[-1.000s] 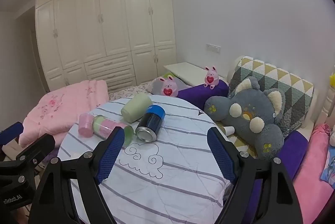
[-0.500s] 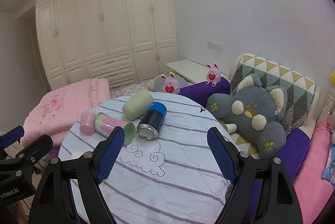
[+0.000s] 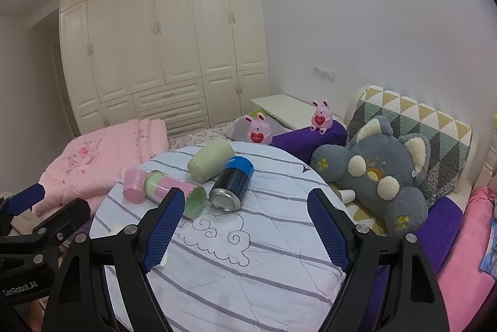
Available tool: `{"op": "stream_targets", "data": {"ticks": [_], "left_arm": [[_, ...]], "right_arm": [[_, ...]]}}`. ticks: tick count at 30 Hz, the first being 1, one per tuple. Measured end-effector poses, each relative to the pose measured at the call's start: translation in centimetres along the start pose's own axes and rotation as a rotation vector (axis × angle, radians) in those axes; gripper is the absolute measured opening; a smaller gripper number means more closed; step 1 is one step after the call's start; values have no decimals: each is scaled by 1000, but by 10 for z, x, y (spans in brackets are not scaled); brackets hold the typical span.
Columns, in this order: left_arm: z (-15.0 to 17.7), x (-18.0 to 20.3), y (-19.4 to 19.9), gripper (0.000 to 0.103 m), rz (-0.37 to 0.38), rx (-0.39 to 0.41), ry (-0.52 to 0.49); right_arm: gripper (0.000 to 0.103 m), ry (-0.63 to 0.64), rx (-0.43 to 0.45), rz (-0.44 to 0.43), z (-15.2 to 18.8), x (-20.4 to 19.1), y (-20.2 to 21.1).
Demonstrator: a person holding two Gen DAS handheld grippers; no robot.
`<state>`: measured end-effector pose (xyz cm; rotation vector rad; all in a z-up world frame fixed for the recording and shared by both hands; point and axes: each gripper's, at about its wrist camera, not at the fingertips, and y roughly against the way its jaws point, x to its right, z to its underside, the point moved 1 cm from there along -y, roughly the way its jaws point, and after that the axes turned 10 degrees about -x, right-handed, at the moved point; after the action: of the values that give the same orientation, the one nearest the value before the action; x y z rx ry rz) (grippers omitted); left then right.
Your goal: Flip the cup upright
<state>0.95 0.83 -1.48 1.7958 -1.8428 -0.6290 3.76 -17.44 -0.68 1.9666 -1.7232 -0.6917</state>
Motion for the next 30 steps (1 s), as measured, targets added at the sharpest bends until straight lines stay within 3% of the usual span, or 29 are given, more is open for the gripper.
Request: {"op": "stream_targets", "data": {"ticks": [13,30], "left_arm": [[-3,6,-10,103,66,-21,-20],[-5,0,-26,103,46,-55,-18]], "right_arm": [[82,-16,12,60,0,6,4],[82,-16,-23,57,-1,4,-12]]}}
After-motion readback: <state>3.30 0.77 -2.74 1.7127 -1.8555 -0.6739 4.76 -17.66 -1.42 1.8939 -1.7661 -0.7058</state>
